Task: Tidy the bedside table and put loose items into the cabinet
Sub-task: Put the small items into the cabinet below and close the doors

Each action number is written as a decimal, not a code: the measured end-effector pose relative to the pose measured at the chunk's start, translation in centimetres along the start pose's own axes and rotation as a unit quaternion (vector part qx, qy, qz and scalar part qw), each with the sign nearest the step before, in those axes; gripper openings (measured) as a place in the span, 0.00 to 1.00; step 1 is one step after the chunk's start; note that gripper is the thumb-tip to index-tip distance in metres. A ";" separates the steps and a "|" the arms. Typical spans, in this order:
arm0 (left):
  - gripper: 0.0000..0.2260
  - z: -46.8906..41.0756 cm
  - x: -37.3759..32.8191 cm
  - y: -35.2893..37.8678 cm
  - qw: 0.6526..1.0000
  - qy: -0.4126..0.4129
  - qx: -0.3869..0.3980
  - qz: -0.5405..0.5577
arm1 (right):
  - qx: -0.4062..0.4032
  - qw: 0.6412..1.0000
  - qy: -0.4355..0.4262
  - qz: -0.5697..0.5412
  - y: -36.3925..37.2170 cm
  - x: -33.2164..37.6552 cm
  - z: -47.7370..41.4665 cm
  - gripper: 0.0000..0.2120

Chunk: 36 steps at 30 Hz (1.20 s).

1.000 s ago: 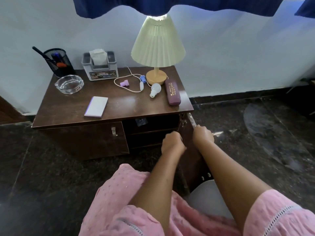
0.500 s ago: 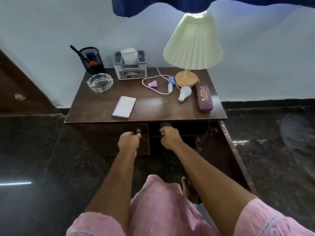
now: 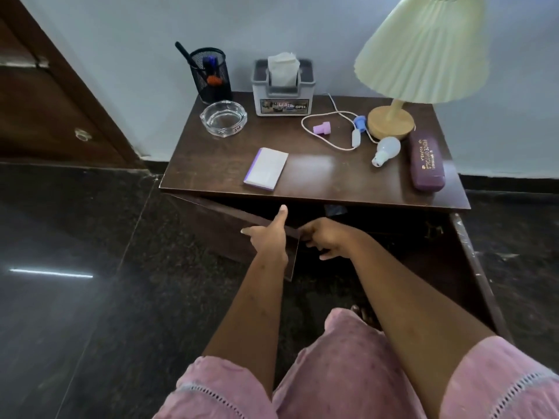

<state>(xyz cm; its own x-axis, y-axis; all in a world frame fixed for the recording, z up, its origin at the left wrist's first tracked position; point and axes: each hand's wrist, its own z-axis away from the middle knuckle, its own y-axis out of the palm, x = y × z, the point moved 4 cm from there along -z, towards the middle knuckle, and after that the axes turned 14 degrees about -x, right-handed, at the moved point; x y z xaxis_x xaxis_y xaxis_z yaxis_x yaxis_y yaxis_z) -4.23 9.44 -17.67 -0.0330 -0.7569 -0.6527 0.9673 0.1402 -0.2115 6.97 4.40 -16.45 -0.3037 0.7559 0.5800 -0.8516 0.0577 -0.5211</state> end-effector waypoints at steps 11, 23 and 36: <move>0.32 1.0 1.2 -10.4 0.982 0.067 -0.095 -0.147 | 0.259 0.890 -0.046 0.371 8.0 4.4 6.6 0.30; 0.18 -3.9 -0.5 -21.7 0.849 0.239 -0.205 -0.423 | 0.103 0.921 -0.213 0.309 16.9 12.1 7.9 0.41; 0.26 -7.7 -3.9 -20.9 0.755 0.286 -0.297 -0.510 | 0.002 0.876 -0.351 0.329 19.3 15.3 6.2 0.43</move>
<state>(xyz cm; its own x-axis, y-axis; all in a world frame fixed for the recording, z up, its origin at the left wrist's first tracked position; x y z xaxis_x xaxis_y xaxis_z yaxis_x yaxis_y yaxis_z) -26.26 14.35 -16.31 -0.9521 -0.2888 -0.1003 0.0862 0.0612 -0.9944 -16.79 12.98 -13.77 -0.9170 0.0358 0.3973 -0.3936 -0.2434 -0.8864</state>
